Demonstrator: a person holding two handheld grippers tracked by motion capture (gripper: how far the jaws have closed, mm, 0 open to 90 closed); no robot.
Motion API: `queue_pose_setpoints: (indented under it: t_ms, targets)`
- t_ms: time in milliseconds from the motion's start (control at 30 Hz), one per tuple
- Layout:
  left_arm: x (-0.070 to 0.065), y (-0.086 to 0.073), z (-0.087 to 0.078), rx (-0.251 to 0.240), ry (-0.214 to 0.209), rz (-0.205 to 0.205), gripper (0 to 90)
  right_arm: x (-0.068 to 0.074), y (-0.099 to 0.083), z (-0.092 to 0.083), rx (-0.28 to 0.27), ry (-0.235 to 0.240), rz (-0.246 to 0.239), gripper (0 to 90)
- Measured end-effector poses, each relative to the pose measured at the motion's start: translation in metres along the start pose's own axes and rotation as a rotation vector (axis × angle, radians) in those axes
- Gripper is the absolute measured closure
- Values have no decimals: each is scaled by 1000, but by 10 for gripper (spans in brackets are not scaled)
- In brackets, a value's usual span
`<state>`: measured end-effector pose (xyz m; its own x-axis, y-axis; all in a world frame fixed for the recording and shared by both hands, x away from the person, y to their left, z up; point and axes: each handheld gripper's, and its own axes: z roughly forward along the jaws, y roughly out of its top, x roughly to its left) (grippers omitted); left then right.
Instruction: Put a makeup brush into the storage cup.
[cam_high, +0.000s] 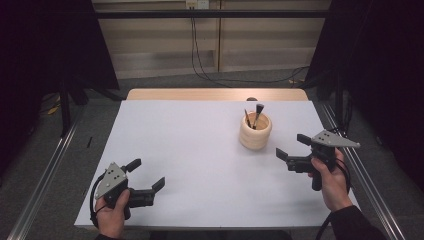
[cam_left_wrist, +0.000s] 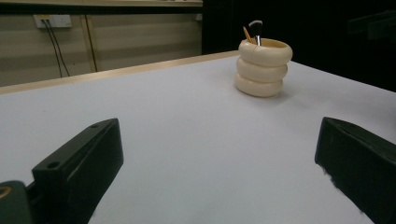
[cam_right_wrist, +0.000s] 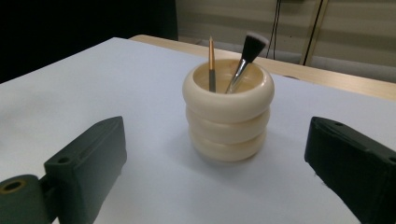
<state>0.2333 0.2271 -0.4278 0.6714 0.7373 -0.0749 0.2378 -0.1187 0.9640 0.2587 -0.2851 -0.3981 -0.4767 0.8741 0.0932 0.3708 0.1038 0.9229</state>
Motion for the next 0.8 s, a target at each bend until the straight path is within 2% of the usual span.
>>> queue_pose_setpoints:
  t_ms: [367,400,500,700,767,800]
  targets:
    - [-1,-1,-2,3,-12,-2,11,6,-27,-22,8,-6,22,58]
    - [-1,-1,-2,3,-8,-2,11,7,-31,-25,13,-1,7,58]
    - [-1,-1,-3,0,-7,-6,11,7,-38,-32,9,-15,27,58]
    - [-2,-2,-3,6,-11,-4,11,7,-51,-42,23,-32,11,58]
    - [-2,-2,-4,7,-2,-2,11,9,-53,-44,12,-38,25,58]
    - [-2,-2,-5,5,-2,-4,11,9,-54,-46,10,-39,17,58]
